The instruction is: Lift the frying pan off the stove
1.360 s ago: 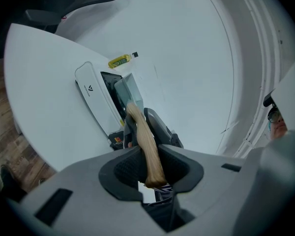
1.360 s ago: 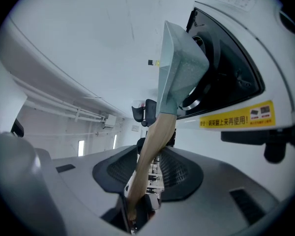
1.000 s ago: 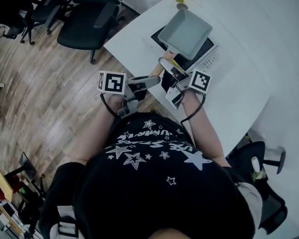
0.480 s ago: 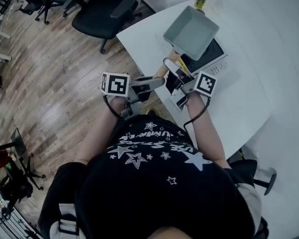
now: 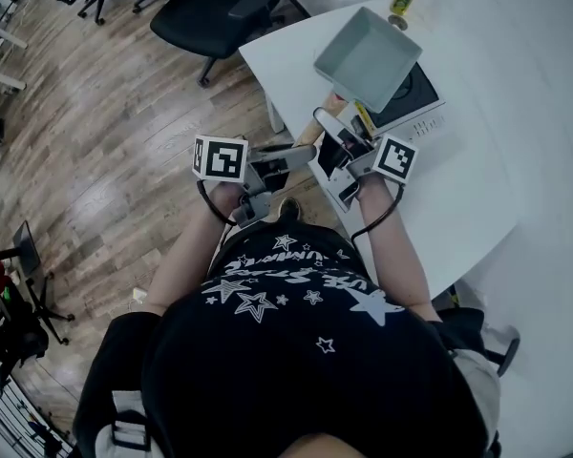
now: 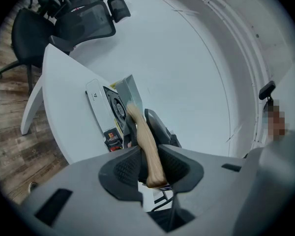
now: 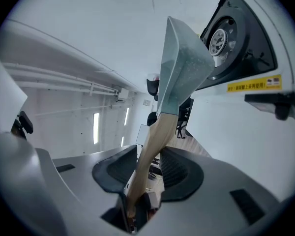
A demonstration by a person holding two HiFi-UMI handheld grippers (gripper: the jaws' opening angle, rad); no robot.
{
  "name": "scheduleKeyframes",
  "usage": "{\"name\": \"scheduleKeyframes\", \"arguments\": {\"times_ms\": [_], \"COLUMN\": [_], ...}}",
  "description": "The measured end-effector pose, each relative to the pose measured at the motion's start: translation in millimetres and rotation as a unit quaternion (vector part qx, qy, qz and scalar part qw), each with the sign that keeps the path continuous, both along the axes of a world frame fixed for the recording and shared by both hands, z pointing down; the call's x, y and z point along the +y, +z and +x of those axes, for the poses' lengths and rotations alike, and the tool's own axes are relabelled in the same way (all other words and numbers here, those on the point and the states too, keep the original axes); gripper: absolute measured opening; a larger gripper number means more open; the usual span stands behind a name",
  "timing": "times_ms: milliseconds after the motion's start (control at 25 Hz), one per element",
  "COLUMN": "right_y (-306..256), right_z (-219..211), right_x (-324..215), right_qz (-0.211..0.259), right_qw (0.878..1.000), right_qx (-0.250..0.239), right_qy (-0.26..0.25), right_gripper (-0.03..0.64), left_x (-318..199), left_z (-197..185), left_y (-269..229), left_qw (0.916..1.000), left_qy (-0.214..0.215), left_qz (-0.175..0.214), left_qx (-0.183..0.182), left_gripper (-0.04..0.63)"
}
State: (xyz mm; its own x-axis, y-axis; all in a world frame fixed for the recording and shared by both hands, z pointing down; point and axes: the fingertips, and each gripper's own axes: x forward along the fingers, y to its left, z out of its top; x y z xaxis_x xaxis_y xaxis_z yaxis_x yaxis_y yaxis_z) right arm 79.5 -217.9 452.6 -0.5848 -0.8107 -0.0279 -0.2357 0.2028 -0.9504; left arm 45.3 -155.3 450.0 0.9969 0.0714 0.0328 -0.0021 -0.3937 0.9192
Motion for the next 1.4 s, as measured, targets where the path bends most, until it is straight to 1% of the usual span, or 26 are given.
{"name": "scheduleKeyframes", "arguments": {"times_ms": [160, 280, 720, 1000, 1160, 1280, 1400], "right_y": [-0.3, -3.9, -8.1, -6.2, 0.9, 7.4, 1.9], "right_z": [-32.6, -46.2, -51.1, -53.2, -52.0, -60.0, -77.2], "right_x": [37.0, 56.7, 58.0, 57.6, 56.7, 75.5, 118.3], "right_qz": [0.004, 0.006, 0.012, -0.002, -0.010, -0.016, -0.017], "right_qw": [1.000, 1.000, 0.999, 0.999, 0.999, 0.998, 0.999], "right_qx": [0.007, 0.008, 0.013, 0.004, 0.010, 0.012, 0.015], "right_qy": [-0.010, -0.013, -0.035, -0.043, -0.051, -0.051, -0.046], "right_gripper": [0.143, 0.144, 0.146, 0.146, 0.147, 0.147, 0.149], "left_x": [38.2, 57.7, 60.7, 60.4, 60.4, 79.2, 121.8], "left_z": [-30.9, -44.6, -46.2, -46.9, -44.6, -52.4, -70.3], "left_y": [0.4, -3.4, -7.0, -6.8, -1.1, 4.6, -2.0], "left_qw": [1.0000, 0.9999, 0.9995, 0.9992, 0.9989, 0.9987, 0.9987], "left_qy": [-0.004, -0.009, -0.028, -0.040, -0.046, -0.048, -0.049], "left_qz": [-0.002, 0.002, 0.010, 0.000, -0.009, -0.015, -0.016], "left_qx": [0.005, 0.008, 0.005, 0.002, 0.002, 0.002, 0.007], "left_gripper": [0.110, 0.110, 0.112, 0.114, 0.114, 0.114, 0.115]}}
